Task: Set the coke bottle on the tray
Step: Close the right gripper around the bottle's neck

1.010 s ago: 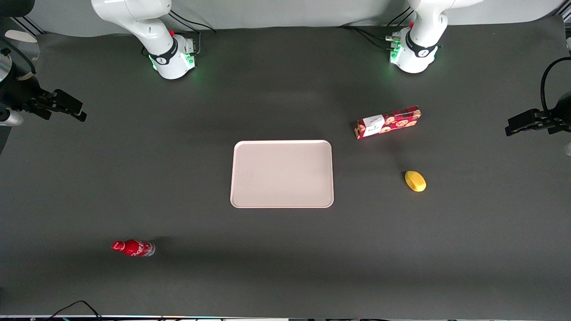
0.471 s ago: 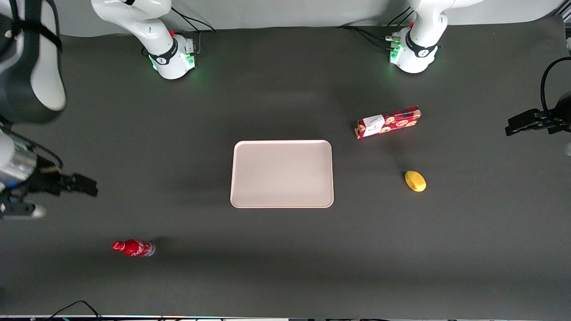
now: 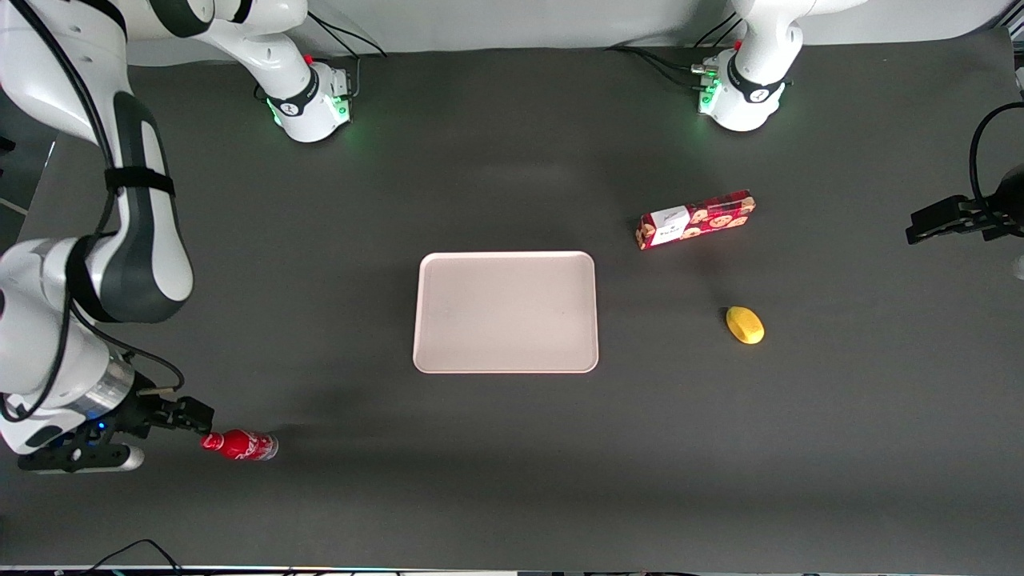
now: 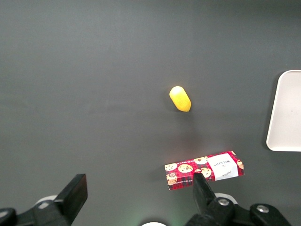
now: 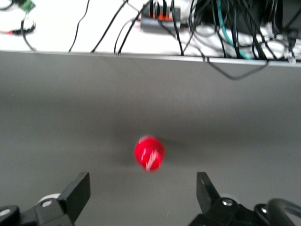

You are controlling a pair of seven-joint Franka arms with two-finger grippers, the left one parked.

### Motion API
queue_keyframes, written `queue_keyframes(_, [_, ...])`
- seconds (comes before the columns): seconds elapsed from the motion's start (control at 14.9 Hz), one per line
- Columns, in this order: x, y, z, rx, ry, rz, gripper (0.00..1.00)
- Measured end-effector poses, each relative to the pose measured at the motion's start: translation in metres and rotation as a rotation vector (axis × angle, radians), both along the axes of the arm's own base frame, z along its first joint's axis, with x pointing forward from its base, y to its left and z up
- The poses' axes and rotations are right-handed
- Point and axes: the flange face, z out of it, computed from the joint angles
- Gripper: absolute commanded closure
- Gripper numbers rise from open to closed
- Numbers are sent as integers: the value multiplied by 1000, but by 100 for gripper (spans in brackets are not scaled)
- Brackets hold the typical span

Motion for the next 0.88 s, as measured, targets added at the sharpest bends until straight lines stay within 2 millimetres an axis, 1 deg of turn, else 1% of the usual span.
queue_keyframes(0.13, [10,-3,-26,-4,-33,4,0])
queue_keyframes(0.27, [15,-3,-53,-5,-37,5,0])
queue_keyframes(0.34, [17,-3,-65,-2,-30,4,1])
queue_keyframes(0.4, [17,-3,-73,4,-25,1,5])
queue_keyframes(0.47, [18,-3,-78,7,-20,-1,15])
queue_keyframes(0.61, [17,-3,-82,8,-15,-2,43])
queue_keyframes(0.67, [17,-3,-83,8,-12,-3,52])
queue_keyframes(0.81, [16,-4,-85,8,-8,-4,67])
queue_keyframes(0.88, [16,-4,-85,9,-7,-4,67])
